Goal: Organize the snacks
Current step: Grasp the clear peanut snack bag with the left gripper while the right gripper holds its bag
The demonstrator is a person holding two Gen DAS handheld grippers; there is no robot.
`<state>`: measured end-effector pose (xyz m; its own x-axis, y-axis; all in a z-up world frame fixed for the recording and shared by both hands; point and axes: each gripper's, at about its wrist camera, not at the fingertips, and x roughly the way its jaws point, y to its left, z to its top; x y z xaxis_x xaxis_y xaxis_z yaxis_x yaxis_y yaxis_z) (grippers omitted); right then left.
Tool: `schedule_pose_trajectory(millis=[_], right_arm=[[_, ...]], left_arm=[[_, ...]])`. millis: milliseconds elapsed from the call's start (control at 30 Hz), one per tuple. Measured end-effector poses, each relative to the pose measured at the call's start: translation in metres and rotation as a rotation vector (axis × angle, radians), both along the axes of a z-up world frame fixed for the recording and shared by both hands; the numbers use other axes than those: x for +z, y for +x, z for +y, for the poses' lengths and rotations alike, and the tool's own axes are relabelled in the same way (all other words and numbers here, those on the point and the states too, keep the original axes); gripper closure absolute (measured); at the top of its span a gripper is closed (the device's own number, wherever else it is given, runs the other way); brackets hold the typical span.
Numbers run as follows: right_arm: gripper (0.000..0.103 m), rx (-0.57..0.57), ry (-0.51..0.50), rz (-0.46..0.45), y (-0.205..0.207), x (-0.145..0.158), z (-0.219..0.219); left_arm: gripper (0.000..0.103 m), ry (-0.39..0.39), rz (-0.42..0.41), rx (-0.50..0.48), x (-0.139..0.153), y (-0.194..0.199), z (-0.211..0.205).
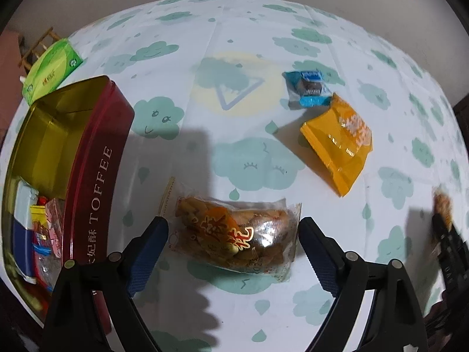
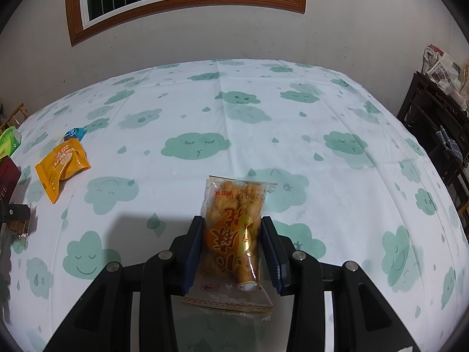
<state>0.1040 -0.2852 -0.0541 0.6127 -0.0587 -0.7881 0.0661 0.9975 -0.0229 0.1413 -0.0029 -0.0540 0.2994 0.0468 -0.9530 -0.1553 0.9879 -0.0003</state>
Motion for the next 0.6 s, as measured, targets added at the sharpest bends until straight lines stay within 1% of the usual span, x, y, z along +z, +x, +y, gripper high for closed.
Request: schedule_pose_trajectory(millis=[33,67,100,133,200,467,533,567,600], right_arm=[[0.063,0.000,0.000,0.000,0.000,0.000,0.000],[0.063,0.000,0.000,0.000,0.000,0.000,0.000],[0.063,0.000,0.000,0.000,0.000,0.000,0.000],[0.063,0.000,0.000,0.000,0.000,0.000,0.000],[0.063,0.000,0.000,0.000,0.000,0.000,0.000],[0.063,0.000,0.000,0.000,0.000,0.000,0.000],[0.063,0.000,0.000,0.000,0.000,0.000,0.000],[0.063,0.000,0.000,0.000,0.000,0.000,0.000],[0.063,0.000,0.000,0.000,0.000,0.000,0.000]], left_arm=[[0.017,0.020,0.006,-0.007,-0.003,0.000,-0.002],[0.018,0.018,-0.003,-0.008,-0.004,-0.001,-0.002],[0.020,-0.005,-0.005,0.002,-0.004,-0.001,0.001],[0.022,-0.007,-0.007,0.007,-0.003,-0.002,0.002],[0.032,-0.006,-0.007,0.006,-0.001,-0.003,0.004],[0.049,-0.018,-0.025,0.004,0.004,-0.006,0.010],[0.052,-0.027,-0.030,0.008,0.006,-0.007,0.011],[0.056,-0.032,-0.031,0.011,0.007,-0.007,0.012],[0.059,-0.037,-0.037,0.012,0.008,-0.007,0.012]])
